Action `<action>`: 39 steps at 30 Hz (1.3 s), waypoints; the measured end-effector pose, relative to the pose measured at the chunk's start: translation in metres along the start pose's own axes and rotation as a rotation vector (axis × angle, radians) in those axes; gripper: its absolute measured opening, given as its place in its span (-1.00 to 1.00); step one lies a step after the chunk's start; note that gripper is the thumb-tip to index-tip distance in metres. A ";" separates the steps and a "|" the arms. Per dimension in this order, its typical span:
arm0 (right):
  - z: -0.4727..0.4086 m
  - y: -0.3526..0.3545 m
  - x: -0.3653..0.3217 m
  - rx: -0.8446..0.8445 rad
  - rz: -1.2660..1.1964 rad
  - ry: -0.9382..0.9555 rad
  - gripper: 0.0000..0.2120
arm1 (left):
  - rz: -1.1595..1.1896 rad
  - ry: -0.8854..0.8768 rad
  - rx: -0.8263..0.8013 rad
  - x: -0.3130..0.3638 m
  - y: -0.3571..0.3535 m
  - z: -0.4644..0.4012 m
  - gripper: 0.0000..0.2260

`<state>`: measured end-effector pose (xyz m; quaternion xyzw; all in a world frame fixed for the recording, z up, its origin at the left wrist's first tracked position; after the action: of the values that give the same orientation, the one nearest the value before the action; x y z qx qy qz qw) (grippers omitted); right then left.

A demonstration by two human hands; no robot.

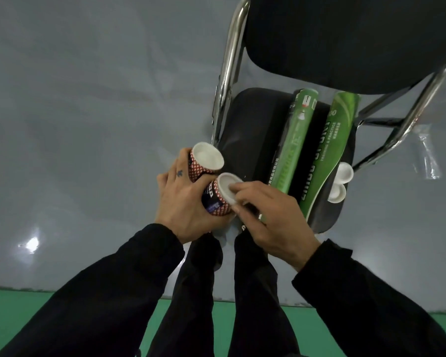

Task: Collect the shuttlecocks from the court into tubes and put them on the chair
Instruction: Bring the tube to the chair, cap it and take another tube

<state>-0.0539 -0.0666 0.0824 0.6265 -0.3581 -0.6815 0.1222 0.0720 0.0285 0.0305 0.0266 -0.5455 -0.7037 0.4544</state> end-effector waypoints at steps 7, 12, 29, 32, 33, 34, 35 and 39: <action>0.022 0.006 0.007 0.358 -0.324 -0.195 -0.85 | 0.013 -0.027 -0.038 0.020 0.007 -0.010 -0.29; 0.023 -0.005 0.014 0.164 -0.597 -0.323 -0.94 | -0.090 -0.131 -0.059 0.019 0.006 -0.007 -0.33; 0.029 -0.016 0.025 0.320 -0.711 -0.463 -0.94 | 0.055 0.046 -0.178 0.007 -0.014 -0.001 -0.24; 0.031 -0.006 0.038 0.399 -0.671 -0.483 -0.86 | 0.069 0.064 -0.137 0.007 -0.024 -0.005 -0.25; 0.031 -0.002 0.039 0.397 -0.582 -0.440 -0.85 | 0.078 0.057 -0.124 0.010 -0.027 -0.007 -0.26; 0.029 0.000 0.038 0.368 -0.514 -0.389 -0.86 | 0.082 0.036 -0.110 0.014 -0.029 -0.008 -0.27; 0.028 0.000 0.036 0.320 -0.451 -0.333 -0.87 | 0.085 0.011 -0.105 0.018 -0.031 -0.009 -0.27; 0.027 0.008 0.030 0.164 -0.243 -0.154 -0.96 | 0.109 -0.005 -0.160 0.022 -0.039 -0.007 -0.25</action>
<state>-0.0867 -0.0817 0.0633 0.6189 -0.3423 -0.7058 -0.0405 0.0393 0.0086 0.0067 -0.0413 -0.4891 -0.7193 0.4916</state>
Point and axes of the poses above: each hand's wrist, its own z-axis away from the middle knuckle, its own y-axis out of the back of the hand, x = y × z, the point moved 8 cm from there along -z, towards the middle knuckle, and after that the axes turned 10 degrees about y, right-handed, at the moved point
